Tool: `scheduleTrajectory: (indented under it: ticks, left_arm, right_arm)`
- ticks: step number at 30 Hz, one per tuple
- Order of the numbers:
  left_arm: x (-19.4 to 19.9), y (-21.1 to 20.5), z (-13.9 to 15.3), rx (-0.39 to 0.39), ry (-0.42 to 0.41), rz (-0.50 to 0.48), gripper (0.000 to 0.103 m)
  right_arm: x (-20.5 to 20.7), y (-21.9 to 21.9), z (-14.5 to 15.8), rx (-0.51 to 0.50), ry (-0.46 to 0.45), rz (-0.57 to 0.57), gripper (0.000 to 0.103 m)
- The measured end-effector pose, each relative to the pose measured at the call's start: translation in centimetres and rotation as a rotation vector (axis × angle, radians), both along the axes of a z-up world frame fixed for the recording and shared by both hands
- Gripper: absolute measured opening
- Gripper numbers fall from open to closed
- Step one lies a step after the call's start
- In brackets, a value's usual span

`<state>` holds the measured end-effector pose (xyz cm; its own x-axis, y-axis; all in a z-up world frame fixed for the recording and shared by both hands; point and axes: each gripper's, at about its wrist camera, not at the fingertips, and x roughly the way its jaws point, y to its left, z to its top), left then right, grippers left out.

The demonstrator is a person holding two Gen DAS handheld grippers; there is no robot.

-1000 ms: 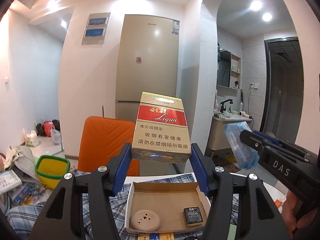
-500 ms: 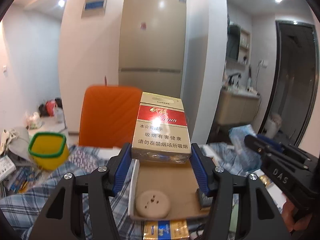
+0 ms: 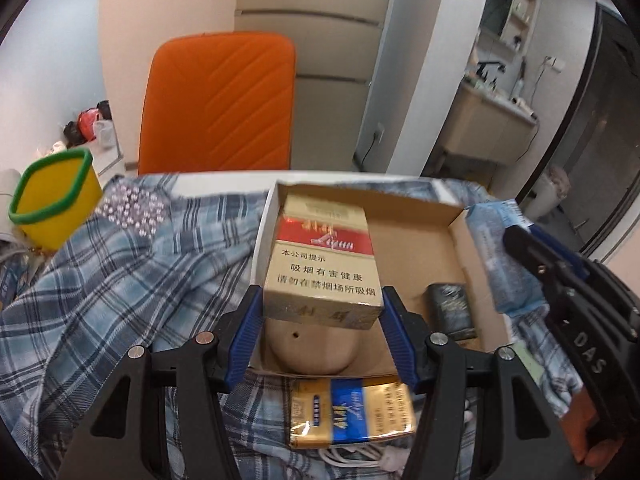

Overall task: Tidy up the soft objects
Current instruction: 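Lower the Liqun pack into the box with left tool while right holds blue packet, then open the left tool on the red Liqun pack while right releases blue packet in box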

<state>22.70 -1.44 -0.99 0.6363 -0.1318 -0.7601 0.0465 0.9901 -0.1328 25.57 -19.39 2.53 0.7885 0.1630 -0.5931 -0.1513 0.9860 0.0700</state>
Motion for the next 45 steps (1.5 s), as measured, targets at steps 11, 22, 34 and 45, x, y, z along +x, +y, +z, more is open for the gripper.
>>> scheduleTrajectory:
  ticks: [11, 22, 34, 45]
  left_arm:
    - [1.0, 0.0, -2.0, 0.004, 0.086, -0.010, 0.057]
    - [1.2, 0.3, -2.4, 0.006, 0.081, -0.009, 0.069]
    - [0.8, 1.0, -1.1, -0.003, 0.031, 0.016, 0.080]
    - [0.1, 0.6, 0.2, 0.029, -0.026, 0.004, 0.082]
  right_arm:
    - [1.6, 1.3, -4.0, -0.039, 0.108, 0.035, 0.025]
    - [2.2, 1.9, -5.8, -0.034, 0.161, 0.068, 0.025]
    - [2.1, 1.1, -5.3, -0.014, 0.140, 0.044, 0.055]
    - [1.6, 0.4, -3.9, 0.003, 0.102, 0.029, 0.055]
